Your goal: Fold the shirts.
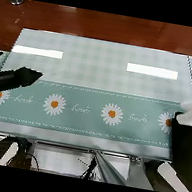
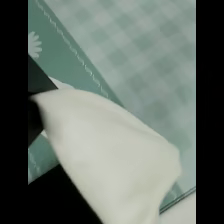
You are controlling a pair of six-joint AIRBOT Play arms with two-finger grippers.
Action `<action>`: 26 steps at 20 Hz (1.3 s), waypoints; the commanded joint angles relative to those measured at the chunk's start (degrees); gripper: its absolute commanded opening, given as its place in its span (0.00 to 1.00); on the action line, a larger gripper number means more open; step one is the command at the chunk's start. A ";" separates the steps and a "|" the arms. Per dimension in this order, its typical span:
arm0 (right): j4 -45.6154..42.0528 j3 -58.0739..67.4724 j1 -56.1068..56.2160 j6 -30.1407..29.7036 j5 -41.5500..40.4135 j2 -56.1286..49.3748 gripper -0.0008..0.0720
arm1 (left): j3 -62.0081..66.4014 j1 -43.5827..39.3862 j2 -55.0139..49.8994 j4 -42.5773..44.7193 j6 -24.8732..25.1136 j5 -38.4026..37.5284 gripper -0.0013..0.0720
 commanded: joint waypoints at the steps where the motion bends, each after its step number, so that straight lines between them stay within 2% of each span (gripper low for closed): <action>1: -14.82 -13.29 -6.25 0.59 0.90 8.96 0.03 | 0.00 -0.02 -0.04 0.00 0.04 0.04 0.06; 4: -28.52 -21.94 -10.19 -1.57 0.87 15.02 0.04 | 0.00 -0.09 -0.04 0.00 0.02 0.83 0.06; 6: -34.10 -26.08 -12.11 0.26 0.66 18.14 0.04 | 0.00 -0.09 -0.04 -0.04 0.02 1.62 0.06; 7: -35.32 -27.93 -12.57 0.96 0.31 19.54 0.11 | 0.00 -0.09 -0.04 -0.04 0.02 1.60 0.06; 9: -37.62 -30.60 -12.55 1.42 0.02 20.52 0.82 | 0.00 -0.09 -0.04 -0.02 0.02 1.60 0.06; 10: -37.09 -30.80 -12.55 1.31 -0.96 20.09 0.88 | 0.00 -0.09 -0.04 0.00 0.04 1.70 0.06; 13: -27.69 -30.77 -12.55 -0.87 -9.33 18.29 0.85 | 0.02 -0.09 -0.04 -0.28 0.04 1.68 0.06; 14: -22.40 -30.73 -12.52 -1.66 -12.59 17.86 0.68 | 0.02 -0.09 -0.04 -0.74 0.07 1.29 0.06; 15: -15.15 -30.34 -12.50 -2.43 -15.78 17.16 0.33 | 0.20 -0.07 -0.20 -2.47 1.14 2.32 0.06; 16: -6.36 -29.83 -11.78 -3.61 -19.45 16.41 0.03 | 1.42 -0.09 -0.96 -5.09 4.07 3.10 0.06; 17: 3.48 -29.35 -9.92 -5.84 -24.04 15.54 0.04 | 4.46 -0.09 -2.93 -7.54 6.29 2.71 0.06; 18: 12.48 -28.65 -6.64 -7.26 -28.50 14.56 0.04 | 9.03 -0.17 -5.77 -8.98 6.36 1.66 0.06; 19: 19.30 -27.67 -1.25 -8.39 -33.29 13.40 0.04 | 14.34 -0.81 -8.85 -9.35 6.73 0.68 0.06; 20: 21.75 -26.77 5.95 -9.77 -38.03 12.39 0.04 | 20.52 -2.23 -12.55 -9.25 7.41 0.15 0.06; 21: 20.28 -26.27 13.73 -10.75 -42.12 11.32 0.03 | 25.99 -4.07 -15.98 -9.05 7.58 0.37 0.06; 23: 8.68 -26.27 30.62 -10.82 -46.34 8.00 0.04 | 34.64 -9.20 -22.67 -6.12 7.54 1.09 0.06; 25: -6.84 -27.06 45.55 -7.56 -43.41 2.43 0.04 | 36.61 -15.76 -27.06 1.20 7.41 0.57 0.06; 26: -13.20 -28.59 50.60 -4.33 -42.47 -0.22 0.04 | 35.21 -19.37 -28.63 7.87 5.20 0.46 0.06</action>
